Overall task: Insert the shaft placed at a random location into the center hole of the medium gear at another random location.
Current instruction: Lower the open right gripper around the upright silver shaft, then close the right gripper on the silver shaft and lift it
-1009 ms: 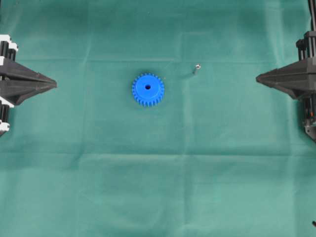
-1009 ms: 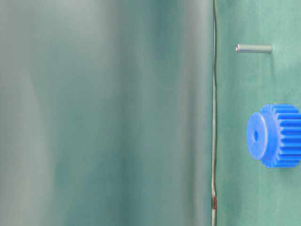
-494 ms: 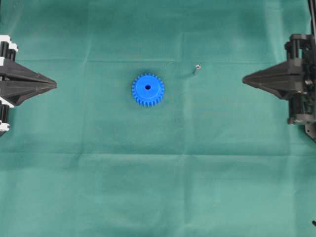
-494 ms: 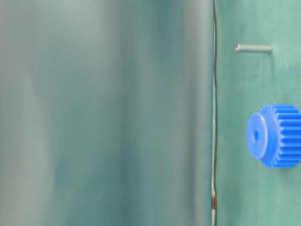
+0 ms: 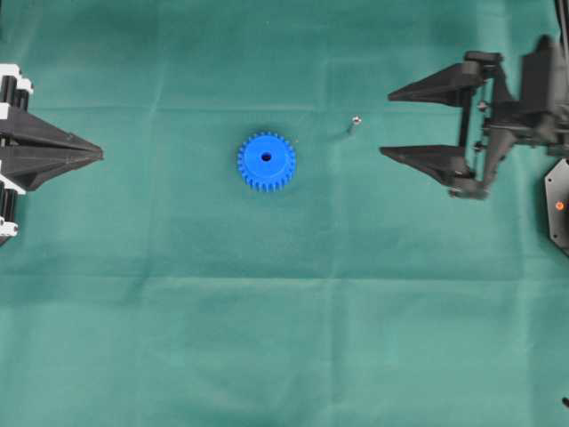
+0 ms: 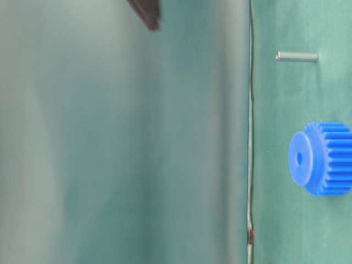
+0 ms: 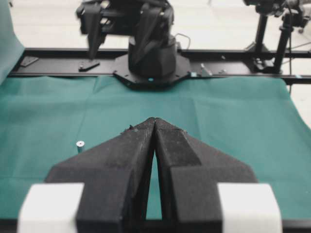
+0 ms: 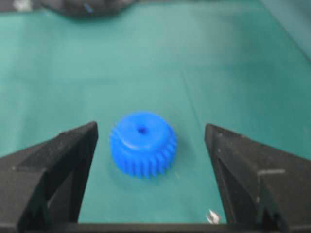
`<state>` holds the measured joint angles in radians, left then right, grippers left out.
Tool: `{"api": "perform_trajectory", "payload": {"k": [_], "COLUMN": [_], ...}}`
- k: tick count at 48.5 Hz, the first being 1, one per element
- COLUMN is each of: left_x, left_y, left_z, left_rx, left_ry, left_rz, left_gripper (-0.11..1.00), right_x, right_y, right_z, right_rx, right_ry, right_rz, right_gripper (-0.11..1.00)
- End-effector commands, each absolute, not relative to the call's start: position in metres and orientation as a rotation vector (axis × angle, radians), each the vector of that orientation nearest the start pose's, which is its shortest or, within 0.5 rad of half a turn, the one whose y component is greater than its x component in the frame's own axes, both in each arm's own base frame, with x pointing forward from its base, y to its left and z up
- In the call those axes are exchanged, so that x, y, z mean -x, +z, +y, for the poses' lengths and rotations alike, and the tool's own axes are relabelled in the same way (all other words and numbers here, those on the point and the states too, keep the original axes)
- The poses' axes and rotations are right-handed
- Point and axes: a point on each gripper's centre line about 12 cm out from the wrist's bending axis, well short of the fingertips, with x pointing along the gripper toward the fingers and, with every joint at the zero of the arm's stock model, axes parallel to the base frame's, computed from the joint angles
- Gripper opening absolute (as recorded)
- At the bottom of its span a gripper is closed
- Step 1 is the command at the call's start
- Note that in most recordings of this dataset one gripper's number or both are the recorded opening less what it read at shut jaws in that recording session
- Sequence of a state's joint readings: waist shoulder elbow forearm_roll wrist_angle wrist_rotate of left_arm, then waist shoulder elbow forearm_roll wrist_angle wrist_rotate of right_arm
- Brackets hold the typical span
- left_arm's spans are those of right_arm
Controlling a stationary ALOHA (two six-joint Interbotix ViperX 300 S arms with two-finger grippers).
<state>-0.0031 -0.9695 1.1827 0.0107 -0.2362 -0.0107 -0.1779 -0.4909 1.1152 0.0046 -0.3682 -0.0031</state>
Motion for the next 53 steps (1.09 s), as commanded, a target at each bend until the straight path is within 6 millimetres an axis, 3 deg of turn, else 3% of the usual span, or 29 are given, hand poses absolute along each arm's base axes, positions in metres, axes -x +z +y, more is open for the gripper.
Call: {"api": "perform_trajectory", "payload": {"k": [1, 13, 29, 53], "left_x": [-0.2, -0.2, -0.2, -0.201], "left_y": [0.295, 0.294, 0.294, 0.292], "left_z": [-0.002, -0.001, -0.001, -0.001], "left_rx": [0.0, 0.0, 0.0, 0.0], "left_ry": [-0.009, -0.007, -0.007, -0.007], "left_rz": [-0.048, -0.04, -0.034, -0.025], "left_gripper": [0.0, 0.0, 0.0, 0.0], "right_x": [-0.275, -0.289, -0.296, -0.301], "right_y": [0.21, 0.174, 0.14, 0.11], "right_z": [-0.059, -0.077, -0.09, -0.095], "right_rx": [-0.03, -0.047, -0.073, -0.095], "right_ry": [-0.212, -0.259, -0.298, -0.319], "right_rz": [0.266, 0.341, 0.417, 0.473], "right_gripper": [0.88, 0.88, 0.87, 0.87]}}
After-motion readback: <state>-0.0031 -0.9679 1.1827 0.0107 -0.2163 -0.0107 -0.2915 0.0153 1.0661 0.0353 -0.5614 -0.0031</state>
